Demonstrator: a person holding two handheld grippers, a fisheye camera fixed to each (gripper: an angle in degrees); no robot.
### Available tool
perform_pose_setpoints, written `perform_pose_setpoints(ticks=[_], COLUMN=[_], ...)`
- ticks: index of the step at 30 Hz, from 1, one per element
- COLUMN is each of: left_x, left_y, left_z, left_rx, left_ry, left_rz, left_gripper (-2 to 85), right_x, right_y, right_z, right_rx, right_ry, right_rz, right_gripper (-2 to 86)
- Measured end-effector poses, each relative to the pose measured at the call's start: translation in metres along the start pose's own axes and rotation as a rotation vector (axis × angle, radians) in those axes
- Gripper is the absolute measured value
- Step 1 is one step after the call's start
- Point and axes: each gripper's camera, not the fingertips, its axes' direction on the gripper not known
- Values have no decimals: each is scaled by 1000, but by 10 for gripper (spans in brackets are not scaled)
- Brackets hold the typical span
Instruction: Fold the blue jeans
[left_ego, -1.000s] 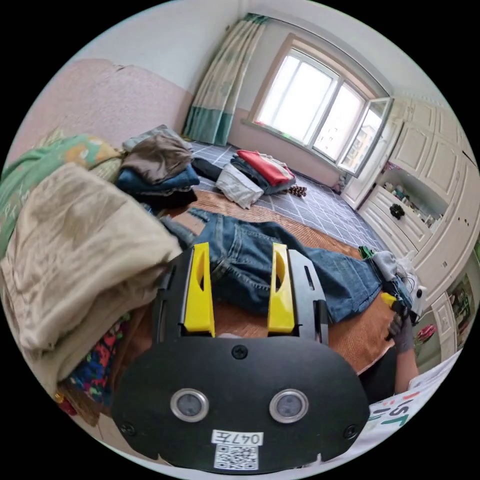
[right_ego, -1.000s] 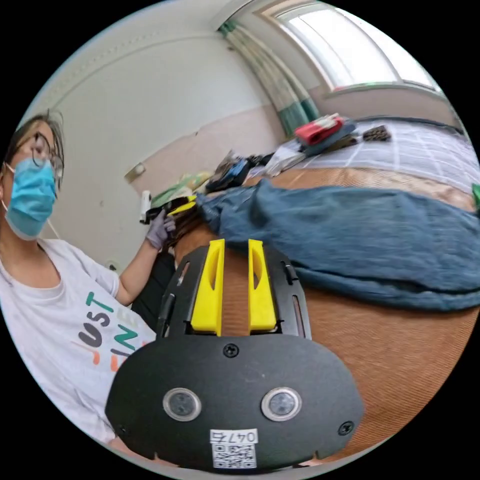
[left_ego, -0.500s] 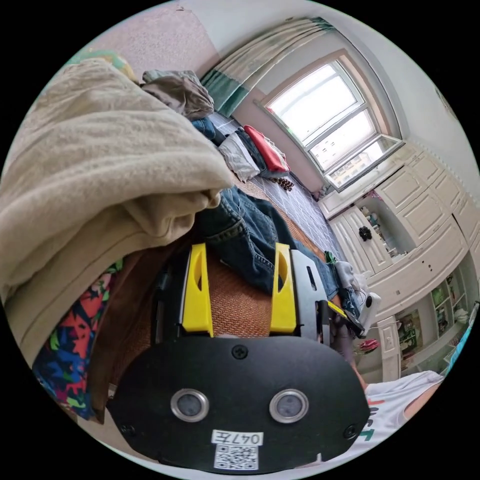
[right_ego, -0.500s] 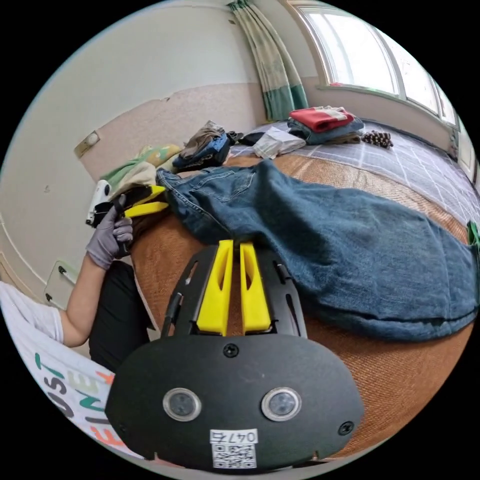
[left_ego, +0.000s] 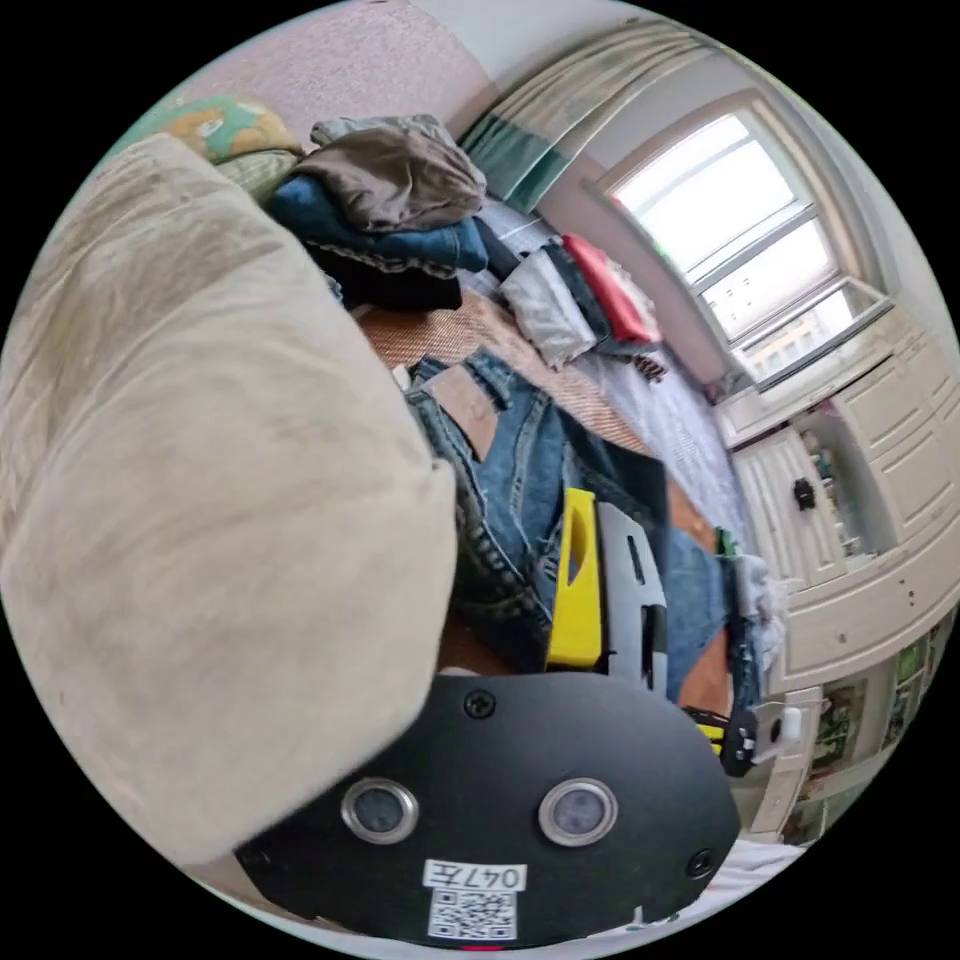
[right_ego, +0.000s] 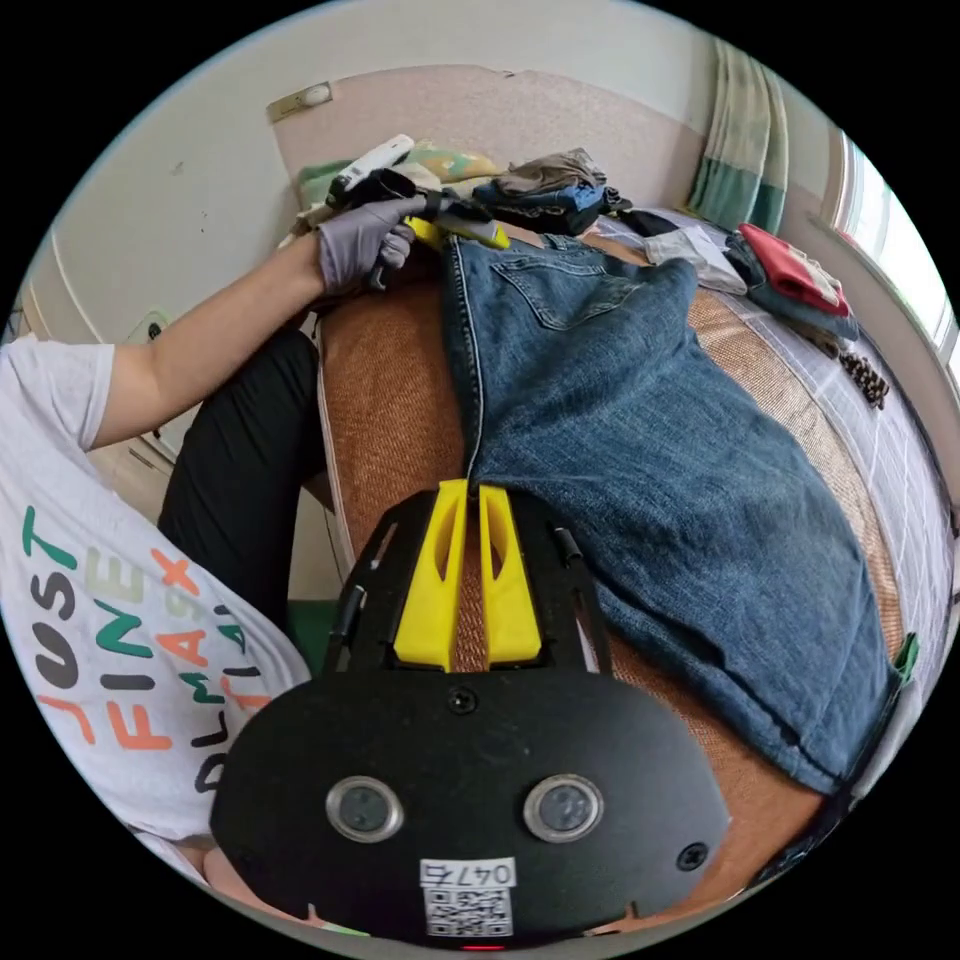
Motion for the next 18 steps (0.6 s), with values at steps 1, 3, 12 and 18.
perform_pose_setpoints(ticks=[1, 3, 12, 18], left_x=[1, 7, -77, -133], left_y=[-2, -8, 51, 95], left_z=[4, 0, -78, -34], left_rx=[-12, -11, 181, 95], left_ry=[-56, -86, 244, 374], left_rz=[-1, 29, 47, -98], left_gripper=[135, 96, 96, 111], right_x=[8, 23, 63, 59], right_y=[6, 17, 64, 79], right_z=[-6, -19, -65, -24], right_rx=[23, 76, 395, 280], right_ry=[-21, -67, -171, -188], right_rz=[23, 74, 197, 202], right_gripper=[-4, -4, -5, -4])
